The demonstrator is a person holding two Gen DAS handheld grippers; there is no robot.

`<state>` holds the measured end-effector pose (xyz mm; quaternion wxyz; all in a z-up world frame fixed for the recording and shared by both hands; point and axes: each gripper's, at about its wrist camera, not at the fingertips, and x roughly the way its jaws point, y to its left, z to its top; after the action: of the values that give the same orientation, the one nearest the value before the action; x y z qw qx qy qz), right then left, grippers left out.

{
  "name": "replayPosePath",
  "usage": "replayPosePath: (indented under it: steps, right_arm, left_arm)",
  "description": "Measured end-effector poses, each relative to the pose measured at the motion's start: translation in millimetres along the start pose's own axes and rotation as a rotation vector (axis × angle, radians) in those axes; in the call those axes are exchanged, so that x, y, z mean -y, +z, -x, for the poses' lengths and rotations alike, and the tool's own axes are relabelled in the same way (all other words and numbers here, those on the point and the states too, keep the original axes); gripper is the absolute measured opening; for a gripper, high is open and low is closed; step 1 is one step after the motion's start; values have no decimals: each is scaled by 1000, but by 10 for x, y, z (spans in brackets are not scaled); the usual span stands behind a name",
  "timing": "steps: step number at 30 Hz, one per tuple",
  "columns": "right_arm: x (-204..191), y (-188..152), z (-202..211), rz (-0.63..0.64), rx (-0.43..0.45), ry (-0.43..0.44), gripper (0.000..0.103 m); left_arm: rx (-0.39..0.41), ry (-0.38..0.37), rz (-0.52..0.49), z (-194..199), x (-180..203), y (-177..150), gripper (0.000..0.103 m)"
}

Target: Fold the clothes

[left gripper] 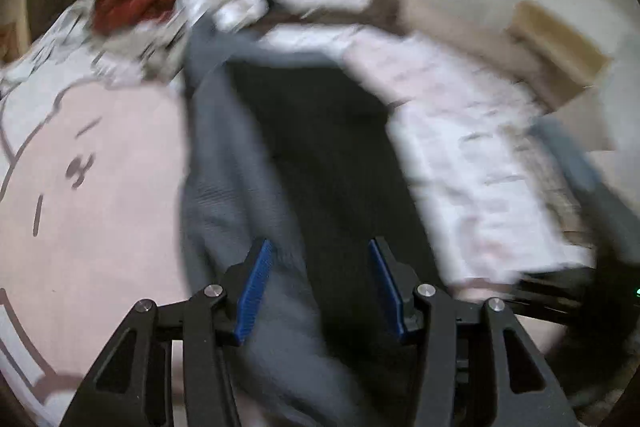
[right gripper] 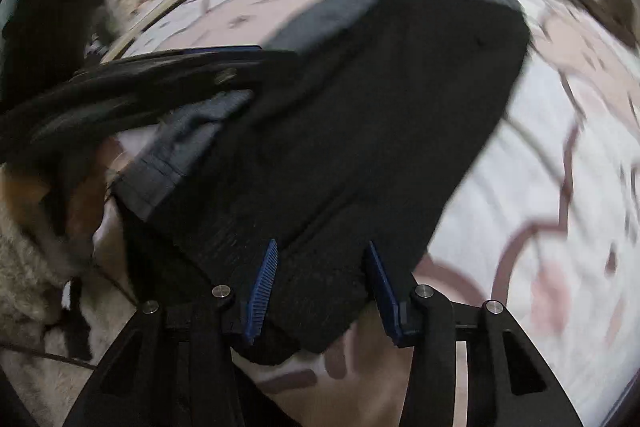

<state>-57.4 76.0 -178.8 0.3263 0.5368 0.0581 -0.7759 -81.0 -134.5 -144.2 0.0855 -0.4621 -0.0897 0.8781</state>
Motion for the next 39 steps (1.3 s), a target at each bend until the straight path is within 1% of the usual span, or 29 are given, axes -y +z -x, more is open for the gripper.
replayPosePath:
  steps: [2, 4, 5, 6, 7, 8, 9, 10, 11, 13, 16, 20, 22, 26, 28, 30, 31, 32, 34, 36, 39]
  right_arm:
    - [106, -60, 41, -58, 25, 39, 47]
    - [185, -83, 52, -103, 37, 80, 47]
    - [223, -80, 46, -129, 45, 104, 48]
    - [251, -72, 45, -155, 53, 124, 48]
    - [265, -62, 52, -178, 61, 140, 49]
    - [276, -50, 80, -199, 74, 159, 53]
    - [286, -32, 126, -221, 92, 181, 56]
    - [297, -15, 173, -243, 110, 204, 61]
    - [308, -10, 228, -260, 131, 221, 63]
    - [338, -39, 389, -281, 181, 231, 63]
    - [316, -84, 600, -275, 236, 170, 63]
    - [52, -146, 806, -176, 310, 55, 63]
    - [-84, -180, 841, -98, 334, 21, 63]
    - [-443, -192, 776, 62, 344, -40, 63]
    - [-480, -225, 756, 90, 341, -50, 63]
    - [-485, -266, 738, 105, 336, -61, 73]
    - [-512, -282, 726, 120, 337, -78, 80]
    - [-549, -300, 717, 141, 340, -101, 83]
    - [-607, -372, 703, 193, 351, -159, 83]
    - [-669, -436, 660, 248, 361, -227, 83]
    - [-783, -535, 527, 369, 373, -359, 84]
  left_arm:
    - [-1, 8, 44, -18, -228, 1, 42]
    - [13, 20, 66, 87, -365, 2, 46]
    - [27, 35, 63, 158, -395, -10, 49]
    - [43, 48, 59, 227, -417, -26, 49]
    - [54, 67, 52, 290, -432, -49, 49]
    - [68, 94, 44, 371, -445, -77, 49]
    - [85, 99, 44, 471, -451, -113, 49]
    - [103, 93, 48, 576, -454, -153, 49]
    - [112, 88, 50, 658, -461, -199, 49]
    - [123, 80, 52, 800, -479, -295, 49]
    - [114, 109, -25, 941, -412, -447, 49]
    - [65, 162, -228, 978, -217, -724, 49]
    - [24, 166, -324, 943, -115, -885, 49]
    - [-28, 111, -442, 771, 94, -1098, 49]
    - [-33, 85, -474, 676, 192, -1136, 49]
    - [-19, 63, -502, 601, 298, -1125, 49]
    - [-10, 52, -507, 581, 333, -1089, 49]
    - [1, 40, -508, 569, 359, -1039, 49]
    - [22, 17, -511, 544, 411, -939, 49]
    - [53, -26, -477, 588, 414, -801, 49]
    - [94, -70, -419, 665, 391, -587, 49]
